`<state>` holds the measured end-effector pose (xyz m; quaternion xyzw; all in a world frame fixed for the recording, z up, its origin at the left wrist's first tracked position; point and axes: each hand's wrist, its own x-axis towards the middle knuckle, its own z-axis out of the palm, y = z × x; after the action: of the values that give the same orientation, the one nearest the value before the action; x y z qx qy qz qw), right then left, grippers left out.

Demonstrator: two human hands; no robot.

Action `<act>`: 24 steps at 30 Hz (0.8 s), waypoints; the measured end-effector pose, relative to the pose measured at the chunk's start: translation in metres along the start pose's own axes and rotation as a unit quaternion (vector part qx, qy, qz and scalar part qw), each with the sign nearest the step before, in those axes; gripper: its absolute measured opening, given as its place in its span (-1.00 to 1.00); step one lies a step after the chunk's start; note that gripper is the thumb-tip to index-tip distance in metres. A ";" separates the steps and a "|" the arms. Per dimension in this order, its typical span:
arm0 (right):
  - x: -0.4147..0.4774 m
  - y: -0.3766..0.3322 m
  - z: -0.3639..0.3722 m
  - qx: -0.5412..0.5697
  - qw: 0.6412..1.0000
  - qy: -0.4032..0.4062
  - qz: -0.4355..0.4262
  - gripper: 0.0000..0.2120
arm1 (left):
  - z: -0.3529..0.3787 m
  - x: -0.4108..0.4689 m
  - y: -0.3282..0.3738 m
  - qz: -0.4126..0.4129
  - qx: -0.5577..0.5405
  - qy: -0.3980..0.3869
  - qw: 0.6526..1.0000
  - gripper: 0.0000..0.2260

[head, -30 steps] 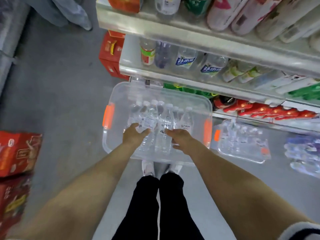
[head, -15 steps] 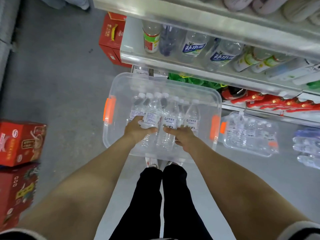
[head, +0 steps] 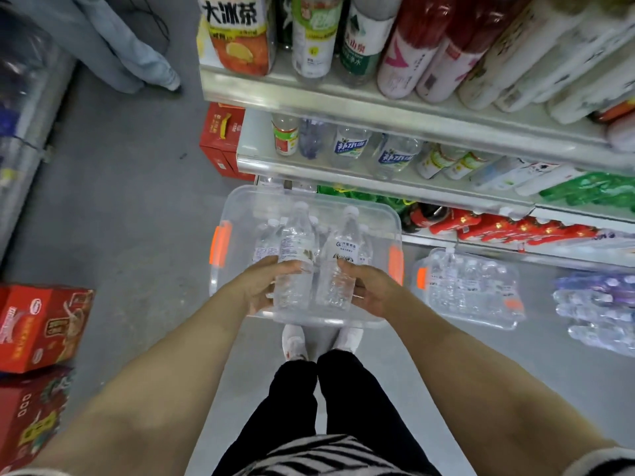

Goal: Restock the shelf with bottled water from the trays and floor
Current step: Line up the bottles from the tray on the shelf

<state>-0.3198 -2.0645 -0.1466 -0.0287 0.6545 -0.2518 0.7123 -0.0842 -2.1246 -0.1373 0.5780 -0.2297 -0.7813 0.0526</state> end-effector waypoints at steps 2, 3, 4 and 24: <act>-0.015 -0.006 -0.004 -0.008 1.000 -0.006 -0.027 -0.53 | 0.005 -0.018 0.010 0.030 0.005 -0.024 0.999 -0.58; -0.025 -0.010 -0.004 -0.016 0.999 -0.009 -0.040 -0.57 | 0.010 -0.028 0.015 0.048 0.004 -0.037 0.998 -0.55; -0.034 -0.015 -0.006 -0.020 0.998 -0.018 -0.056 -0.66 | 0.012 -0.035 0.020 0.066 0.000 -0.051 0.997 -0.50; -0.260 -0.152 -0.030 0.049 0.896 -0.041 -0.438 -0.57 | 0.134 -0.209 0.187 0.303 0.011 -0.229 0.925 -0.04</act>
<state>-0.4016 -2.0852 0.1443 -0.2881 0.5324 -0.5691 0.5566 -0.1743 -2.1780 0.1556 0.2866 -0.4084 -0.8366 0.2263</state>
